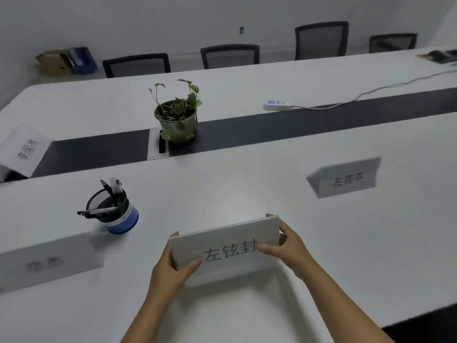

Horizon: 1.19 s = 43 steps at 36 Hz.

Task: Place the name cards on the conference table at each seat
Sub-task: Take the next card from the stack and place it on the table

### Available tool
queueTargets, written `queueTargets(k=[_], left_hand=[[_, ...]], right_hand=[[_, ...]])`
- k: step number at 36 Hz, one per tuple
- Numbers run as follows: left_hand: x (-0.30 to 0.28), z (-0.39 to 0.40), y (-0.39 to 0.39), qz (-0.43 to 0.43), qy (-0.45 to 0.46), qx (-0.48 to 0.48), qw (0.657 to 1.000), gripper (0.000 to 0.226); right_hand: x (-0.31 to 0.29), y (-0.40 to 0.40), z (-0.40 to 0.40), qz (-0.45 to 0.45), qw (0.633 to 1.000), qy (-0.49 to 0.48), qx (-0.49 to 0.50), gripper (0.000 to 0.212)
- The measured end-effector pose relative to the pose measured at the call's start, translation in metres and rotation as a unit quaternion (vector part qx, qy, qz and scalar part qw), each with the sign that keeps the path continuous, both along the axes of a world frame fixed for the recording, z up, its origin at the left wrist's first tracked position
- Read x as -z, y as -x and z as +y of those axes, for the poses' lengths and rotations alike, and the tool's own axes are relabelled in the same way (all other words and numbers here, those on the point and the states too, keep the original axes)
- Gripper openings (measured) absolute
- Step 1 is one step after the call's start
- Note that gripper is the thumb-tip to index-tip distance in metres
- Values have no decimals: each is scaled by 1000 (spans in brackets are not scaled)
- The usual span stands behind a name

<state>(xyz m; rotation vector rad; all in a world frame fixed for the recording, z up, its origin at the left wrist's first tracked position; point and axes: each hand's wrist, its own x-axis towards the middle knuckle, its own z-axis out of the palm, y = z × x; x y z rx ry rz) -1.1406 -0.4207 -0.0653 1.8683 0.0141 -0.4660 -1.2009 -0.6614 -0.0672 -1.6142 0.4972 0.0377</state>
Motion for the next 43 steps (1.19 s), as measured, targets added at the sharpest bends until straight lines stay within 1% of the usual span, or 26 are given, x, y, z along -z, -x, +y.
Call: queueTargets(k=[2, 4, 9, 12, 15, 17, 19, 20, 22, 23, 24, 25, 26, 29, 31, 33, 36, 39, 41, 43], left_hand=[[-4, 5, 8, -3, 2, 3, 1000, 76], [-6, 13, 26, 5, -1, 20, 1000, 77], [-11, 33, 91, 25, -25, 42, 998, 76], [-11, 38, 135, 30, -42, 59, 997, 82], [-10, 28, 178, 50, -48, 72, 995, 72], [-9, 14, 206, 48, -50, 92, 993, 72], [-4, -4, 234, 31, -58, 114, 991, 73], [0, -16, 249, 19, -58, 131, 990, 72], [8, -42, 283, 8, -53, 179, 982, 70], [12, -56, 302, 9, -48, 202, 978, 72], [14, -72, 319, 14, -41, 222, 974, 74], [15, -89, 336, 23, -33, 237, 971, 73], [17, -107, 352, 26, -27, 256, 966, 72], [19, -165, 395, 52, -3, 310, 949, 70], [18, -203, 419, 69, 18, 330, 941, 71], [13, -241, 438, 75, 37, 355, 931, 73], [8, -294, 455, 71, 42, 393, 916, 75], [2, -348, 462, 46, 67, 404, 911, 74], [-8, -386, 463, 20, 86, 411, 907, 69], [-17, -426, 461, -6, 89, 418, 904, 58]], right_hand=[[1, 17, 8, -7, 1000, 8, 20, 66], [3, 45, 18, -1, 999, 12, 42, 66], [3, 132, 48, -3, 998, 10, 66, 68], [3, 184, 55, -2, 996, 17, 88, 69], [8, 242, 47, -16, 991, 22, 128, 69], [13, 283, 39, -15, 989, 10, 149, 70], [19, 324, 28, -15, 985, -2, 171, 77], [22, 347, 20, -15, 983, -2, 185, 78], [27, 393, 1, -12, 977, -3, 211, 75], [27, 416, -10, -7, 975, -3, 221, 77], [27, 439, -20, -1, 972, -4, 235, 84], [27, 463, -30, 5, 966, -2, 257, 90], [27, 485, -41, 12, 959, 9, 282, 91], [22, 545, -76, 19, 935, 43, 351, 86], [16, 574, -99, 19, 919, 55, 389, 75], [9, 597, -122, 16, 904, 75, 420, 65], [1, 621, -161, 10, 885, 108, 454, 60], [-5, 634, -207, 4, 874, 132, 468, 58], [-12, 635, -242, -2, 868, 134, 477, 54], [-27, 630, -283, -11, 859, 142, 491, 48]])
